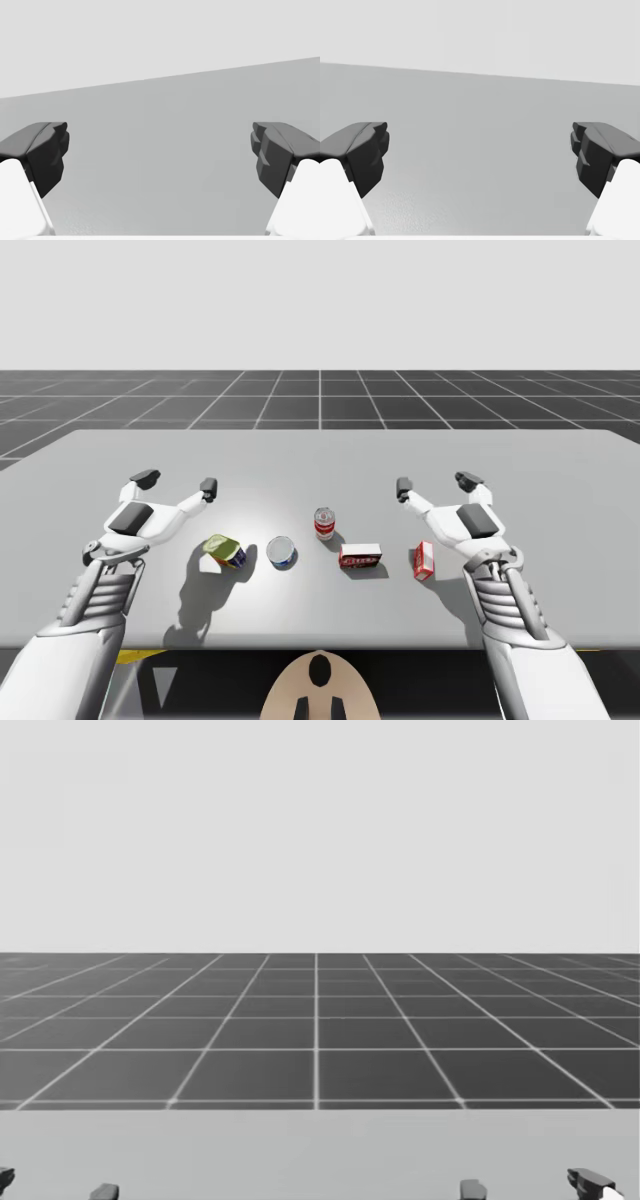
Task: Grasp the can of spam and hold it up.
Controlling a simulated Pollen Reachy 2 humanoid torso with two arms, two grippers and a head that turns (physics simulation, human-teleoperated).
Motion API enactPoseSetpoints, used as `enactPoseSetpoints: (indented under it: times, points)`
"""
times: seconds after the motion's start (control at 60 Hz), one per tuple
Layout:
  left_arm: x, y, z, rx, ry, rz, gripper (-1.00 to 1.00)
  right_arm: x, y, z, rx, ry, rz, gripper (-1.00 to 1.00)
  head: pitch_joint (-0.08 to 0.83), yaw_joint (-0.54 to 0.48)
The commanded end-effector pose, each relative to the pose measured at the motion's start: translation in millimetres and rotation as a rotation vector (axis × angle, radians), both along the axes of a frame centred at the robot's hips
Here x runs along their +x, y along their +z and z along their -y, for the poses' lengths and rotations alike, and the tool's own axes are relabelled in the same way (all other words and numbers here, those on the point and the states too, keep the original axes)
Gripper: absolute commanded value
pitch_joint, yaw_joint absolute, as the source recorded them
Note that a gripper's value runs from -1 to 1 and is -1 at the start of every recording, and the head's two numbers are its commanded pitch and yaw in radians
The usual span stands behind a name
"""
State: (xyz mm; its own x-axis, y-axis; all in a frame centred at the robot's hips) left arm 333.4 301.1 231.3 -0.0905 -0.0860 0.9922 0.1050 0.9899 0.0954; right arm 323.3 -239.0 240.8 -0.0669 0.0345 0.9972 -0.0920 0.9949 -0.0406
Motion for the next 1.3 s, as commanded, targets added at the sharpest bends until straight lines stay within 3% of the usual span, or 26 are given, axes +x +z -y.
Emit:
enactPoseSetpoints:
  times: [0.017, 0.15, 0.483, 0.667, 1.017, 1.3]
  points:
    - [0.2, -0.3, 0.1, 0.006, 0.008, 0.001, -1.00, -0.5, 0.0, 0.2, 0.014, -0.045, 0.011, -1.00, -0.004, -0.01]
    - [0.4, -0.2, -0.3, 0.002, 0.009, 0.001, -1.00, 2.1, 1.2, 2.0, 0.007, -0.043, 0.000, -1.00, 0.051, 0.00]
    - [2.8, -2.8, -0.2, 0.006, 0.013, -0.015, -1.00, 3.2, 4.7, 5.6, 0.006, -0.075, 0.015, -1.00, 0.357, 0.01]
    - [5.1, -5.5, 0.4, 0.020, 0.011, -0.024, -1.00, 2.8, 6.4, 5.6, 0.004, -0.079, 0.024, -1.00, 0.482, 0.04]
    - [6.1, -6.0, 0.2, 0.021, 0.017, -0.029, -1.00, 0.6, 8.0, 4.8, 0.004, -0.073, 0.019, -1.00, 0.630, 0.29]
    - [6.6, -6.6, 1.2, 0.021, 0.017, -0.034, -1.00, 0.8, 7.5, 4.1, 0.005, -0.067, 0.013, -1.00, 0.691, 0.39]
